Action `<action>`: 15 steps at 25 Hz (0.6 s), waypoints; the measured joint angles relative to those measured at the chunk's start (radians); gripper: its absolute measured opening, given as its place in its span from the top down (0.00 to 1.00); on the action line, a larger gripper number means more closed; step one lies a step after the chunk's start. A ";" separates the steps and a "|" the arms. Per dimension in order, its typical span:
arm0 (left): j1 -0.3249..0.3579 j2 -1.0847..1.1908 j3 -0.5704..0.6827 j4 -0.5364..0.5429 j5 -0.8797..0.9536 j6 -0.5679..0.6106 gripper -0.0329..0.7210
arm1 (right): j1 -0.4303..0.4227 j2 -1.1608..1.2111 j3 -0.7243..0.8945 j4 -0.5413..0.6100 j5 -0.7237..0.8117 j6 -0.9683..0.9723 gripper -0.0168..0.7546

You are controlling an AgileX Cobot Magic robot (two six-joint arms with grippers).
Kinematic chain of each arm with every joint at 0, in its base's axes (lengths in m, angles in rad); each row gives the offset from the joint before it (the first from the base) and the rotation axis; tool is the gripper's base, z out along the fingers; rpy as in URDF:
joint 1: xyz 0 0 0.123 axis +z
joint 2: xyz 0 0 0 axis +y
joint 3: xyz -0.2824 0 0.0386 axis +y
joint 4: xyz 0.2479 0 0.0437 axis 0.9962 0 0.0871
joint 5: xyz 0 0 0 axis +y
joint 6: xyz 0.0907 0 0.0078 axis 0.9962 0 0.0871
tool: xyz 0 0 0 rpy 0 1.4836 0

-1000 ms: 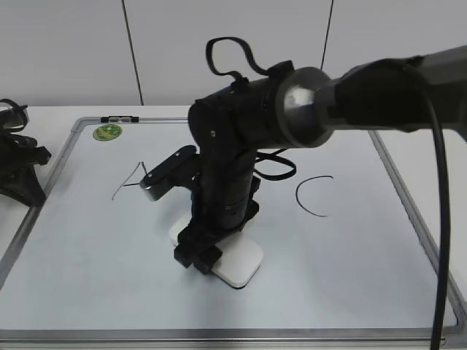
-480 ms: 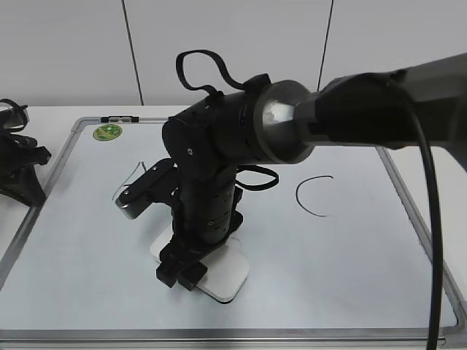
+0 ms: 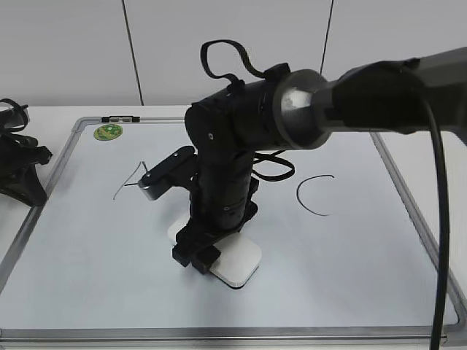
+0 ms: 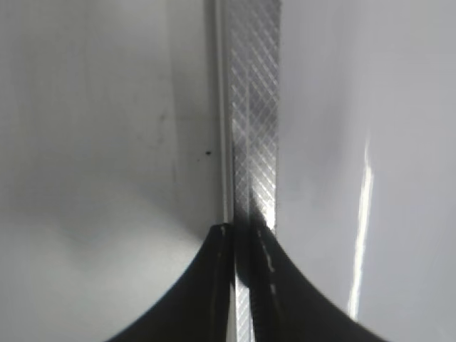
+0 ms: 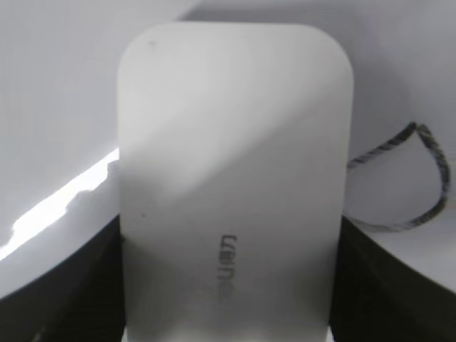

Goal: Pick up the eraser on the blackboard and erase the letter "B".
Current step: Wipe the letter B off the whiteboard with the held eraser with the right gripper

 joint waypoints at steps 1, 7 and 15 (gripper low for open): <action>0.000 0.000 0.000 0.000 0.000 0.000 0.91 | 0.000 0.000 0.000 0.000 0.000 0.000 0.29; 0.000 0.000 0.000 -0.001 0.000 0.000 0.91 | -0.063 0.000 0.000 0.000 -0.007 0.012 0.29; 0.000 0.000 0.000 0.007 0.000 0.000 0.91 | -0.140 0.000 -0.002 -0.013 -0.012 0.040 0.29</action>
